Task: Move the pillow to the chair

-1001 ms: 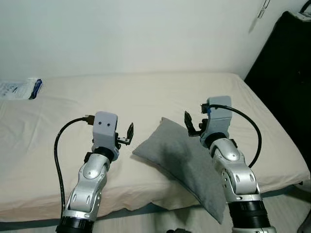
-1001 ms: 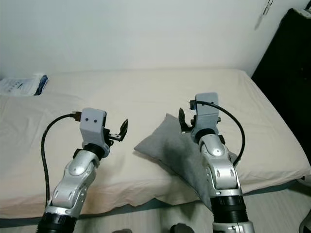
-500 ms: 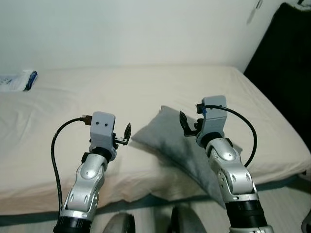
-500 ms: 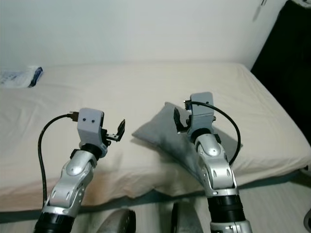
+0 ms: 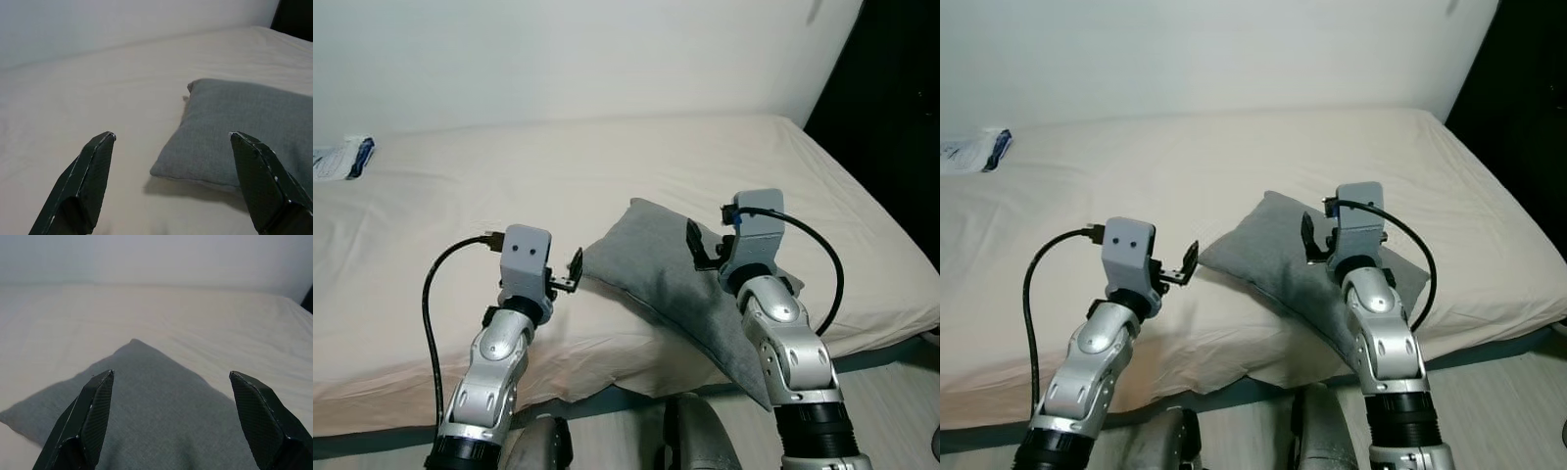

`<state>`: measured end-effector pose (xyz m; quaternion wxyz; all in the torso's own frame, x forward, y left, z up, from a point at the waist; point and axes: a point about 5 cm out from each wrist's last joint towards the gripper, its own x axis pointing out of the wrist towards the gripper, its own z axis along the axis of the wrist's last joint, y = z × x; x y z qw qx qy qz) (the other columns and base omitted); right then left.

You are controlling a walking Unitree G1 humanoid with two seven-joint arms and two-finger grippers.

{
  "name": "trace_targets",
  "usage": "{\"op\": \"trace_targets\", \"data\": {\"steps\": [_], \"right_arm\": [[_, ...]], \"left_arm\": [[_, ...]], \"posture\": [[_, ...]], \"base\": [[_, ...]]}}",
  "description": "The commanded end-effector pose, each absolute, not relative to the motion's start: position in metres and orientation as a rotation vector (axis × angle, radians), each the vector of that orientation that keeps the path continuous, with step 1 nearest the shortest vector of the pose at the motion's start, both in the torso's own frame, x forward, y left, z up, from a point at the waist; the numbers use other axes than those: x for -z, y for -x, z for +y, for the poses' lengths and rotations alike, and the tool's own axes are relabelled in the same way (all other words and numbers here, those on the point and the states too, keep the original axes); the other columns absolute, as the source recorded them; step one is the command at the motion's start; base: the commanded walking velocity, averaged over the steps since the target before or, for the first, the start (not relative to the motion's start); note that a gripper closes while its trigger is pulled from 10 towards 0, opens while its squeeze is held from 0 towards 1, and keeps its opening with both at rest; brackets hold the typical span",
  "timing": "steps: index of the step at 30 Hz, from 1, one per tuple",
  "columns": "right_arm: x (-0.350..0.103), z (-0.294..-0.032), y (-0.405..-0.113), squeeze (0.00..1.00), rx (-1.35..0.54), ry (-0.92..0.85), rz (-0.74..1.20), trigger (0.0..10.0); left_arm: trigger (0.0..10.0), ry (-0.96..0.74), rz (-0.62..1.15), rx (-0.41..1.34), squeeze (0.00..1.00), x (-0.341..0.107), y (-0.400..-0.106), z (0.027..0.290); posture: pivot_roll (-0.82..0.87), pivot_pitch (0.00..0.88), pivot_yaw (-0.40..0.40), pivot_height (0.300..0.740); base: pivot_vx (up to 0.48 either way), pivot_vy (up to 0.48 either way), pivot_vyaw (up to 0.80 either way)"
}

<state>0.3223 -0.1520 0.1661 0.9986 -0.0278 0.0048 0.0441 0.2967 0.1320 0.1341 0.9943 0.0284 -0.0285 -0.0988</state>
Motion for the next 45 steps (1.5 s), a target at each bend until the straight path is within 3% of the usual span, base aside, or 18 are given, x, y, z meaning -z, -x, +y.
{"op": "trace_targets", "data": {"steps": [1,12,15,21,26,29,33,34,35,36,40,45], "right_arm": [[-0.159,-0.149,-0.324,0.0,-0.102,0.061,0.044,10.0],[-0.136,-0.151,-0.338,0.0,-0.091,0.099,0.169,10.0],[-0.12,-0.157,-0.339,0.0,-0.051,0.18,0.302,10.0],[-0.104,-0.168,-0.337,0.0,0.007,0.158,0.418,10.0],[-0.105,-0.17,-0.339,0.0,0.011,0.152,0.419,10.0],[-0.106,-0.169,-0.34,0.0,0.012,0.152,0.417,10.0],[-0.107,-0.17,-0.341,0.0,0.017,0.146,0.417,10.0],[-0.11,-0.169,-0.342,0.0,0.019,0.128,0.406,10.0],[-0.111,-0.169,-0.343,0.0,0.02,0.116,0.398,10.0],[-0.113,-0.168,-0.344,0.0,0.017,0.11,0.386,10.0],[-0.117,-0.165,-0.346,0.0,0.008,0.102,0.363,10.0],[-0.124,-0.162,-0.346,0.0,-0.038,0.126,0.315,10.0]], "left_arm": [[10.0,-0.081,-0.031,0.201,0.0,-0.129,-0.296,0.134],[10.0,-0.11,-0.009,0.173,0.0,-0.119,-0.301,0.143],[10.0,-0.155,0.025,0.163,0.0,-0.109,-0.303,0.149],[10.0,-0.109,0.066,0.169,0.0,-0.107,-0.303,0.149],[10.0,0.029,0.299,0.19,0.0,-0.088,-0.3,0.151],[10.0,0.323,0.439,0.231,0.0,-0.076,-0.292,0.141],[10.0,0.523,0.454,0.245,0.0,-0.077,-0.289,0.133],[10.0,0.587,0.449,0.267,0.19,-0.08,-0.289,0.127],[10.0,0.63,0.446,0.283,0.19,-0.083,-0.289,0.123],[10.0,0.692,0.43,0.302,1.0,-0.086,-0.29,0.118],[10.0,0.786,0.397,0.325,1.0,-0.092,-0.293,0.111],[10.0,0.767,0.398,0.351,1.0,-0.091,-0.3,0.099]], "posture": [[-0.03,0.088,-0.018,0.586],[-0.03,0.104,-0.028,0.562],[-0.04,0.106,-0.027,0.562],[-0.03,0.109,-0.03,0.562],[-0.03,0.114,-0.03,0.562],[-0.03,0.114,-0.031,0.562],[-0.03,0.118,-0.031,0.562],[-0.03,0.118,-0.032,0.562],[-0.03,0.118,-0.032,0.562],[-0.04,0.12,-0.033,0.562],[-0.04,0.12,-0.033,0.562],[-0.04,0.124,-0.033,0.562]], "base": [[0.0,0.0,0.0],[0.0,0.0,0.0],[0.0,0.0,0.0],[0.0,0.0,0.0],[0.0,0.0,0.0],[0.0,0.0,0.0],[0.0,0.0,0.0],[0.0,0.0,0.0],[0.0,0.0,0.0],[0.0,0.0,0.0],[0.0,0.0,0.0],[0.0,0.0,0.0]]}}
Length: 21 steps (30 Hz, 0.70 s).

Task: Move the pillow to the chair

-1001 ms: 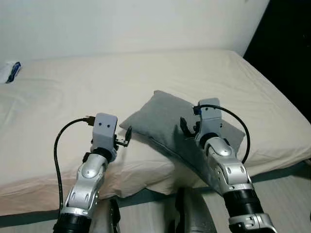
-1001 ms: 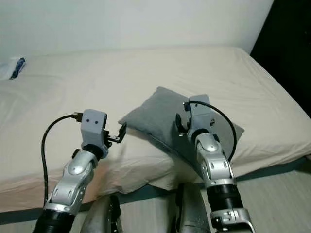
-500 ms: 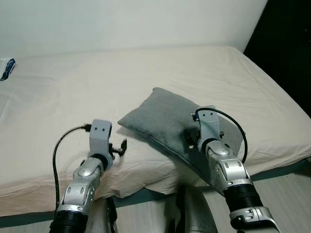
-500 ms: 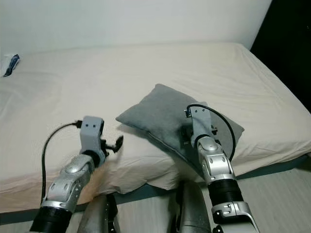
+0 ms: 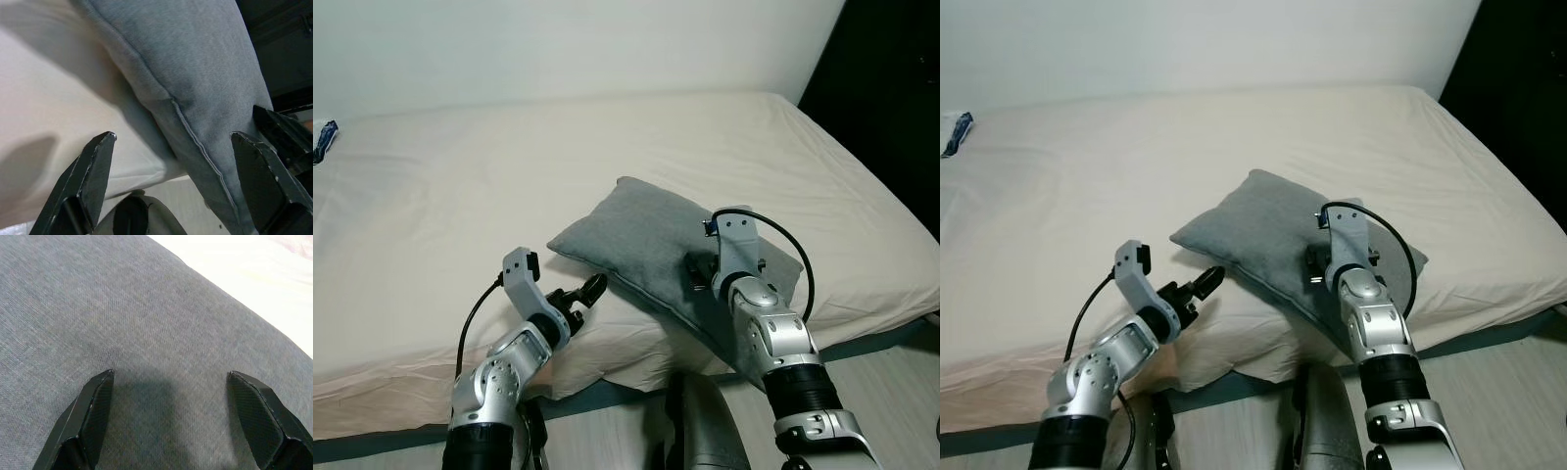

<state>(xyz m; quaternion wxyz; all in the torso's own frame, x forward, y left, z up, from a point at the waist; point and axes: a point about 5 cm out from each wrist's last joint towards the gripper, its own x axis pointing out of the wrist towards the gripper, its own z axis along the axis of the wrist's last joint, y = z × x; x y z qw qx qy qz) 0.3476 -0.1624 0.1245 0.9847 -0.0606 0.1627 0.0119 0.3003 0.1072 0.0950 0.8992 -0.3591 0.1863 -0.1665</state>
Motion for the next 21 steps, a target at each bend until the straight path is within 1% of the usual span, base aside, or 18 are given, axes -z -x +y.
{"op": "trace_targets", "data": {"steps": [1,3,4,6,7,10,14,17,18,21], "right_arm": [[-0.124,-0.162,-0.346,0.0,-0.038,0.126,0.315,10.0],[-0.125,-0.163,-0.345,0.0,-0.036,0.128,0.306,10.0],[-0.126,-0.164,-0.346,0.0,-0.03,0.123,0.297,10.0],[-0.127,-0.165,-0.346,0.0,-0.025,0.119,0.292,10.0],[-0.129,-0.165,-0.347,0.0,-0.022,0.115,0.283,10.0],[-0.136,-0.163,-0.349,0.0,-0.025,0.102,0.251,10.0],[-0.141,-0.158,-0.352,0.0,-0.046,0.094,0.228,10.0],[-0.142,-0.156,-0.352,0.0,-0.055,0.094,0.223,10.0],[-0.142,-0.155,-0.352,0.0,-0.058,0.094,0.221,10.0],[-0.143,-0.155,-0.352,0.0,-0.059,0.092,0.218,10.0]], "left_arm": [[10.0,0.767,0.398,0.351,1.0,-0.091,-0.3,0.099],[10.0,0.782,0.408,0.359,1.0,-0.091,-0.302,0.092],[10.0,0.784,0.428,0.351,0.47,-0.088,-0.304,0.088],[10.0,0.785,0.443,0.344,0.47,-0.086,-0.305,0.086],[10.0,0.758,0.45,0.335,0.0,-0.083,-0.307,0.084],[10.0,0.74,0.474,0.314,0.0,-0.079,-0.313,0.08],[10.0,0.76,0.506,0.315,0.0,-0.078,-0.322,0.074],[10.0,0.732,0.518,0.343,0.0,-0.077,-0.329,0.07],[10.0,0.7,0.512,0.355,0.0,-0.078,-0.333,0.069],[10.0,0.674,0.505,0.362,0.0,-0.078,-0.336,0.067]], "posture": [[-0.04,0.124,-0.033,0.562],[-0.04,0.125,-0.03,0.562],[-0.04,0.126,-0.029,0.562],[-0.04,0.126,-0.029,0.562],[-0.05,0.129,-0.025,0.562],[-0.05,0.13,-0.024,0.562],[-0.06,0.141,-0.018,0.562],[-0.06,0.147,-0.014,0.562],[-0.06,0.151,-0.009,0.562],[-0.06,0.153,-0.007,0.562]], "base": [[0.0,0.0,0.0],[0.0,0.0,0.0],[0.0,0.0,0.0],[0.0,0.0,0.0],[0.0,0.0,0.0],[0.0,0.0,0.0],[0.0,0.0,0.0],[0.0,0.0,0.0],[0.0,0.0,0.0],[0.0,0.0,0.0]]}}
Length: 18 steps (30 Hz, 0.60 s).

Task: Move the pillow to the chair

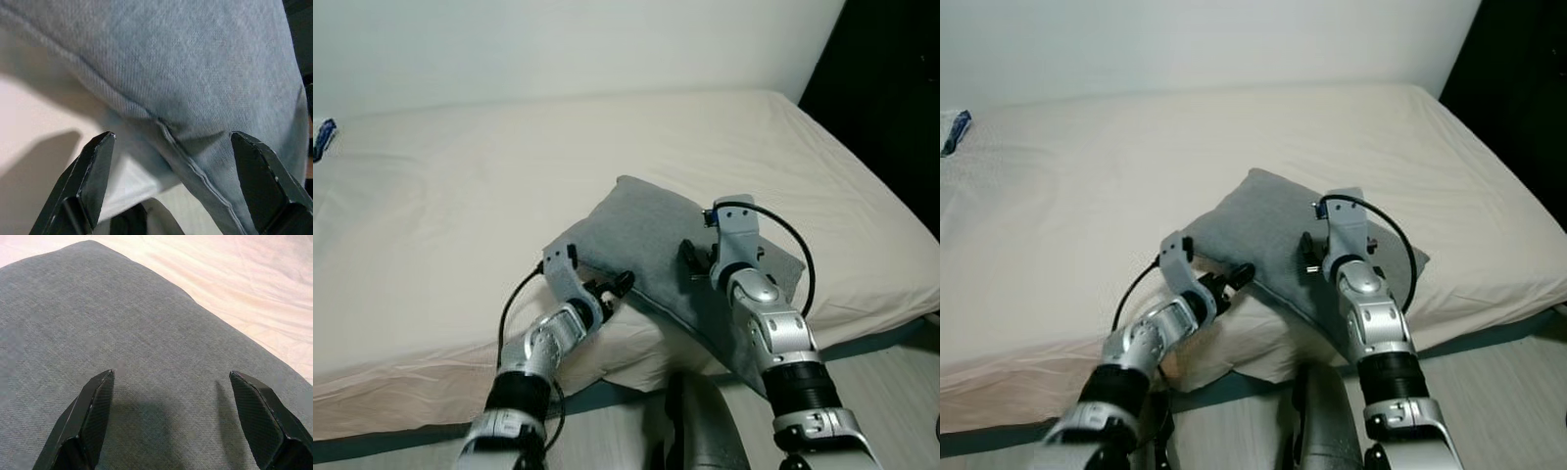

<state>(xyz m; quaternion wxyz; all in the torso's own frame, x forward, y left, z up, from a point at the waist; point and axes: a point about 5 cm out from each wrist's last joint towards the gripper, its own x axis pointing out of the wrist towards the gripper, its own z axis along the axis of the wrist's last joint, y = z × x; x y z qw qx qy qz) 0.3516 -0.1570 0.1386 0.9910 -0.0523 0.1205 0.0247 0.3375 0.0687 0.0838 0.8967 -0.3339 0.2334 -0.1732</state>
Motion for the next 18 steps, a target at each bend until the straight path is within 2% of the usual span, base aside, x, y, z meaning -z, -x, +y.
{"op": "trace_targets", "data": {"steps": [1,6,8,10,15,18], "right_arm": [[-0.143,-0.154,-0.351,0.0,-0.059,0.09,0.217,10.0],[-0.144,-0.155,-0.352,0.0,-0.055,0.084,0.21,10.0],[-0.145,-0.154,-0.353,0.0,-0.05,0.078,0.204,10.0],[-0.146,-0.153,-0.353,0.0,-0.049,0.074,0.202,10.0],[-0.147,-0.153,-0.353,0.0,-0.047,0.069,0.2,10.0],[-0.147,-0.153,-0.353,0.0,-0.046,0.067,0.2,10.0]], "left_arm": [[10.0,0.668,0.506,0.365,0.0,-0.077,-0.337,0.065],[10.0,0.683,0.507,0.358,0.0,-0.077,-0.341,0.059],[10.0,0.777,0.497,0.317,0.0,-0.079,-0.345,0.054],[10.0,0.951,0.467,0.257,0.0,-0.085,-0.351,0.054],[10.0,1.113,0.41,0.228,0.0,-0.094,-0.359,0.058],[10.0,1.148,0.392,0.238,0.0,-0.098,-0.362,0.058]], "posture": [[-0.06,0.153,-0.006,0.562],[-0.07,0.155,0.001,0.562],[-0.07,0.154,0.005,0.562],[-0.08,0.155,0.01,0.562],[-0.08,0.157,0.011,0.562],[-0.08,0.157,0.011,0.562]], "base": [[0.0,0.0,0.0],[0.0,0.0,0.0],[0.0,0.0,0.0],[0.0,0.0,0.0],[0.0,0.0,0.0],[0.0,0.0,0.0]]}}
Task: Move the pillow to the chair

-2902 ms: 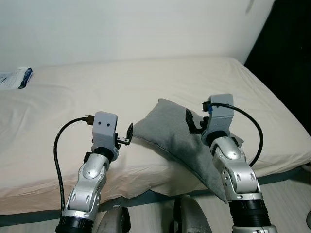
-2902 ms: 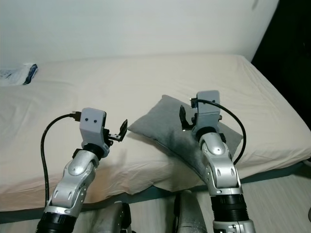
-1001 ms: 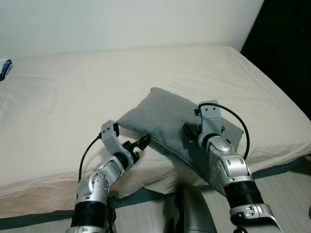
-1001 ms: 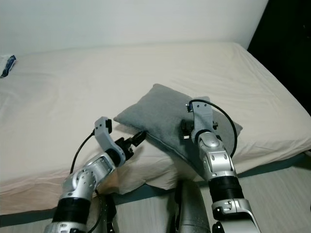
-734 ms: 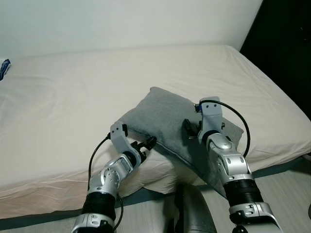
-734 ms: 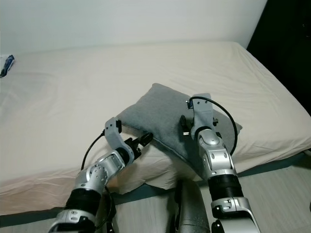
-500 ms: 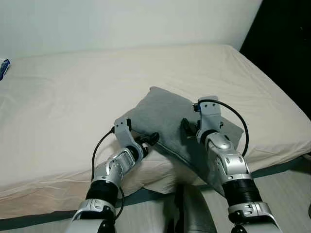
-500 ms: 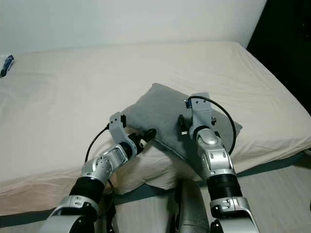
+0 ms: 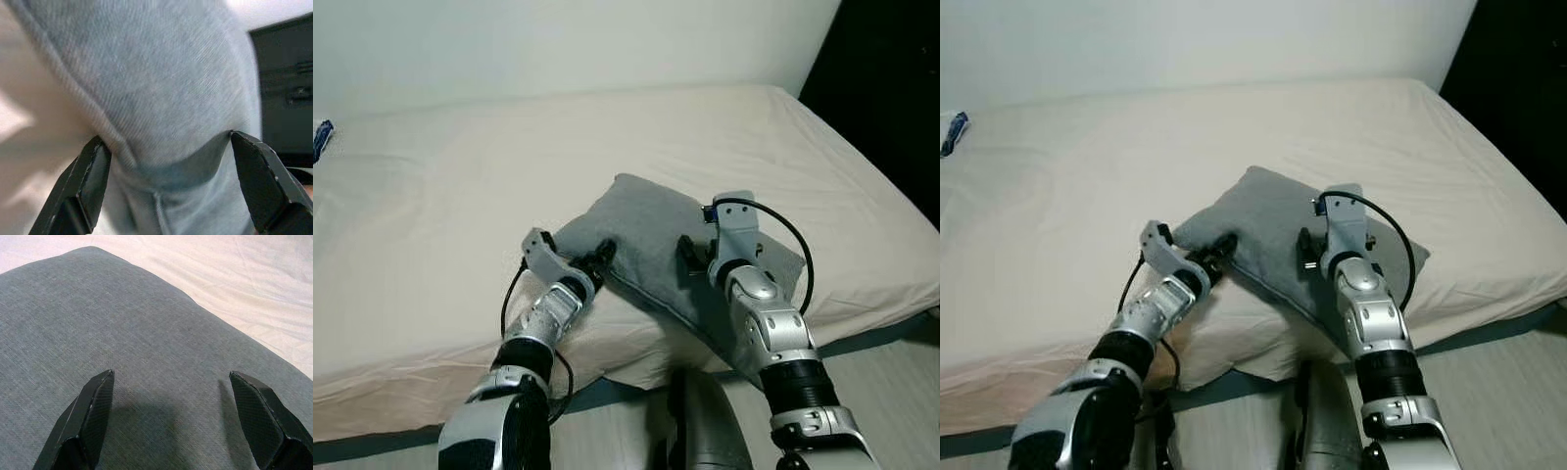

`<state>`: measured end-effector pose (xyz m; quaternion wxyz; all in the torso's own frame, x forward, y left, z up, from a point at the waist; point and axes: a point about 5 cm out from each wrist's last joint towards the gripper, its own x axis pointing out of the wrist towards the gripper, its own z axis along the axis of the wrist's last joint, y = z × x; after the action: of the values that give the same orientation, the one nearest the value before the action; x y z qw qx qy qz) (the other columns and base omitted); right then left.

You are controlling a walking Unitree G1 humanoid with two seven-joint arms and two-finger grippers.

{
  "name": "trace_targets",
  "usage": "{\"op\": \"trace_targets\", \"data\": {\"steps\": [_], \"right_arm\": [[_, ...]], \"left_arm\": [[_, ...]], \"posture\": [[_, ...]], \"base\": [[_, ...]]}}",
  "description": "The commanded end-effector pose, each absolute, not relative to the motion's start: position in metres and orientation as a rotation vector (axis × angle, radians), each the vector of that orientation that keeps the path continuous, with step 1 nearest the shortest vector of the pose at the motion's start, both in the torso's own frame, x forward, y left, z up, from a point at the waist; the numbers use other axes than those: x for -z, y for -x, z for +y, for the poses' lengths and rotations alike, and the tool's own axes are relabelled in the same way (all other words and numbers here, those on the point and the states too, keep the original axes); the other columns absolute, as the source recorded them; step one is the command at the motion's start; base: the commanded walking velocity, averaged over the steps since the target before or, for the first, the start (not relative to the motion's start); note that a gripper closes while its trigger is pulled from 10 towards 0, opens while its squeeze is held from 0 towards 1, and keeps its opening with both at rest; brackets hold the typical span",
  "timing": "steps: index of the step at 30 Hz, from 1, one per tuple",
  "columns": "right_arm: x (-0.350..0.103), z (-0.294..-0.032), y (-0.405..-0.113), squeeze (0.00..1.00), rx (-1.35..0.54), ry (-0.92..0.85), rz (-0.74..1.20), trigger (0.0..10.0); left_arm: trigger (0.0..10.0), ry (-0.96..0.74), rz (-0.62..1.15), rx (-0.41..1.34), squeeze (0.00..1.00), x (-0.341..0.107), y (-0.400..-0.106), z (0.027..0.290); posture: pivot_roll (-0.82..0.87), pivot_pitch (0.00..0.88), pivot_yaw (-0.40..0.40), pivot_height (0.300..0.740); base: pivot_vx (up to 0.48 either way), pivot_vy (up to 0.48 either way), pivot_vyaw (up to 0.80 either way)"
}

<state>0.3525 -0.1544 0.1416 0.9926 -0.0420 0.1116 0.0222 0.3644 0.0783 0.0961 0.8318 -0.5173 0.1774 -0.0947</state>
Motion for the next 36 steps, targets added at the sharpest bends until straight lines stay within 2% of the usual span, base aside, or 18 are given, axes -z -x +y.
{"op": "trace_targets", "data": {"steps": [1,7,8,10,11,14,15,30,34,36], "right_arm": [[-0.147,-0.152,-0.353,0.0,-0.046,0.066,0.2,10.0],[-0.147,-0.149,-0.354,0.0,-0.051,0.063,0.199,10.0],[-0.147,-0.148,-0.354,0.0,-0.054,0.062,0.198,10.0],[-0.147,-0.148,-0.354,0.0,-0.054,0.062,0.198,10.0],[-0.147,-0.147,-0.355,0.0,-0.055,0.06,0.198,10.0],[-0.147,-0.147,-0.355,0.0,-0.055,0.06,0.197,10.0],[-0.147,-0.147,-0.355,0.0,-0.055,0.06,0.196,10.0],[-0.152,-0.144,-0.356,0.0,-0.06,0.053,0.171,10.0],[-0.156,-0.144,-0.358,0.0,-0.056,0.041,0.144,10.0],[-0.159,-0.145,-0.358,0.0,-0.055,0.035,0.131,10.0]], "left_arm": [[10.0,1.162,0.386,0.245,0.0,-0.1,-0.363,0.058],[10.0,1.211,0.359,0.248,0.0,-0.107,-0.367,0.053],[10.0,1.179,0.362,0.277,0.0,-0.109,-0.366,0.043],[10.0,1.179,0.362,0.277,0.0,-0.109,-0.366,0.043],[8.0,1.129,0.358,0.286,0.0,-0.111,-0.364,0.032],[8.0,1.111,0.355,0.287,0.0,-0.111,-0.364,0.029],[0.0,1.101,0.355,0.286,0.0,-0.112,-0.364,0.026],[0.0,1.073,0.328,0.252,0.0,-0.112,-0.366,0.029],[0.0,1.019,0.291,0.248,0.0,-0.115,-0.37,0.039],[0.0,0.979,0.245,0.221,0.0,-0.12,-0.376,0.053]], "posture": [[-0.08,0.157,0.011,0.562],[-0.07,0.157,0.01,0.562],[-0.07,0.157,0.01,0.562],[-0.07,0.157,0.01,0.562],[-0.07,0.154,0.01,0.562],[-0.07,0.154,0.01,0.562],[-0.08,0.155,0.01,0.562],[-0.07,0.134,0.018,0.562],[-0.07,0.13,0.016,0.562],[-0.07,0.128,0.015,0.562]], "base": [[0.0,0.0,0.0],[0.0,0.0,0.0],[0.0,0.0,0.0],[0.0,0.0,0.0],[0.0,0.0,0.0],[0.0,0.0,0.0],[0.0,0.0,0.0],[0.0,0.0,0.0],[0.0,0.0,0.0],[0.0,0.0,0.0]]}}
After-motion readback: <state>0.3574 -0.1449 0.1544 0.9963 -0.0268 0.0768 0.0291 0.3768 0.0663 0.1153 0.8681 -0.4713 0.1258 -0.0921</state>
